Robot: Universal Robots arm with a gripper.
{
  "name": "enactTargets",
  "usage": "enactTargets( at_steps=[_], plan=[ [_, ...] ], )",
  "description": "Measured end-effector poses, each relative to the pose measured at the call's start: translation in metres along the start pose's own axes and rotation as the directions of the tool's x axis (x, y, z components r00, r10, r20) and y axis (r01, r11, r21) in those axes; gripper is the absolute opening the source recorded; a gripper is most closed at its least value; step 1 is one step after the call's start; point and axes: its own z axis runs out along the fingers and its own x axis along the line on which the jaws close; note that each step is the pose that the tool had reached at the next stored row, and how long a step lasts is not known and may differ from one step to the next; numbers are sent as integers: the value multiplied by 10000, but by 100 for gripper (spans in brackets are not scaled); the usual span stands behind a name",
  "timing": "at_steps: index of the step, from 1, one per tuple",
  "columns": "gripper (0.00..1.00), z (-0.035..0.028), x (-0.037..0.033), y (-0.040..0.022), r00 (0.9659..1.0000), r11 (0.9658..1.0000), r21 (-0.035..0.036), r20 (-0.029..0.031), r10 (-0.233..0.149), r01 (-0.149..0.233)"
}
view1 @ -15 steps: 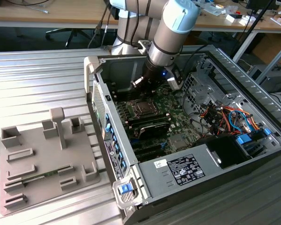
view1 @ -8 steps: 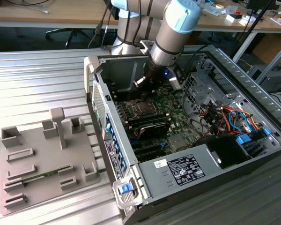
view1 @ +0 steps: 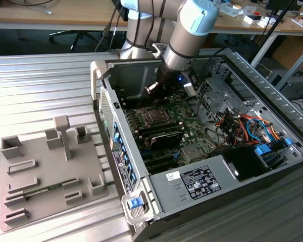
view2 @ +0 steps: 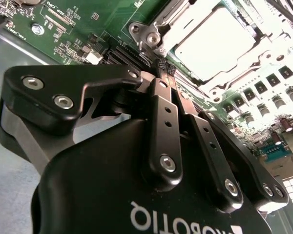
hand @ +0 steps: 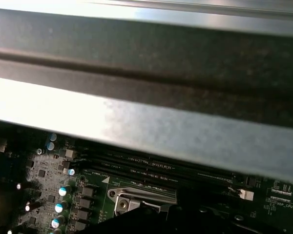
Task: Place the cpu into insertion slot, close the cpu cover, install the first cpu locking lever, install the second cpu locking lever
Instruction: 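Install the first cpu locking lever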
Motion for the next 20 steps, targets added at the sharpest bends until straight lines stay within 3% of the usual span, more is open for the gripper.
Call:
enactTargets(
  at_steps=[4,20],
  plan=[
    [11,-1,-32,-6,10000,10000,0,1,-1,1],
    [11,-5,-26,-51,10000,10000,-1,0,0,0]
  ],
)
